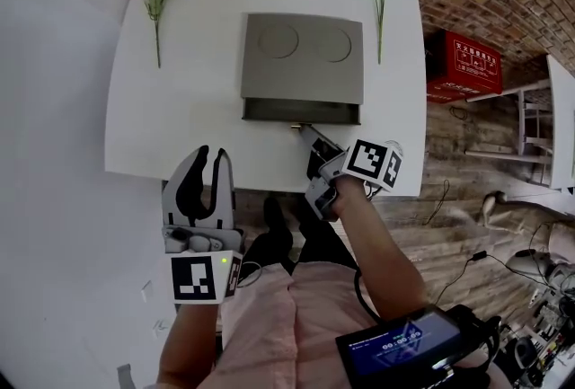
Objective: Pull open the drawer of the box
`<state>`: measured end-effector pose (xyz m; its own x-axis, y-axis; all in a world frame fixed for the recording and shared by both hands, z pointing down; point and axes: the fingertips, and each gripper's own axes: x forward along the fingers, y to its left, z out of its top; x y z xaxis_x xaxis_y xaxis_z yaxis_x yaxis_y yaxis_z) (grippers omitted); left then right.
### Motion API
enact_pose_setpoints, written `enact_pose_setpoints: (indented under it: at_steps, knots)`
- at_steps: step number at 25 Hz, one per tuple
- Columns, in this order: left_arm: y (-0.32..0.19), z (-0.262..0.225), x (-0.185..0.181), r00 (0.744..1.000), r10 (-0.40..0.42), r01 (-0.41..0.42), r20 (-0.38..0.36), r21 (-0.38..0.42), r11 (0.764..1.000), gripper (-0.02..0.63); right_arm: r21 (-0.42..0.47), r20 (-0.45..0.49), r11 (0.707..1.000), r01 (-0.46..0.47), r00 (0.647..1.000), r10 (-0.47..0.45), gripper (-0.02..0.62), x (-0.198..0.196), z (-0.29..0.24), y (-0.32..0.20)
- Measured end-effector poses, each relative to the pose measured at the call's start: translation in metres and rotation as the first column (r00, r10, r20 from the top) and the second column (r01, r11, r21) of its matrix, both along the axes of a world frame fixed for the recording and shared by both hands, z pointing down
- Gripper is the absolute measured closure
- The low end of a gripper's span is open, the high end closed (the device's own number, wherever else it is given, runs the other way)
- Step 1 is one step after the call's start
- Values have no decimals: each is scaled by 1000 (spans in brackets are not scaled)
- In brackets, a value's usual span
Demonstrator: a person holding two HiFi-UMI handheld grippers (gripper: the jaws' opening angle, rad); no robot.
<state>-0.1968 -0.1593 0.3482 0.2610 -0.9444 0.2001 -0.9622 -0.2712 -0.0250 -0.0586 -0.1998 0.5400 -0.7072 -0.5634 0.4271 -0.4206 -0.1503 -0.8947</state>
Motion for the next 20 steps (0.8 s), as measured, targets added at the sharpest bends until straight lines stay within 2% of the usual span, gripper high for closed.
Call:
enact_pose_setpoints:
  at_steps: [20]
  knots:
    - [22, -5, -4, 1000, 0, 0, -2, 17, 1000, 522, -5, -3, 1000, -2, 1000, 2, 541, -2, 2, 30]
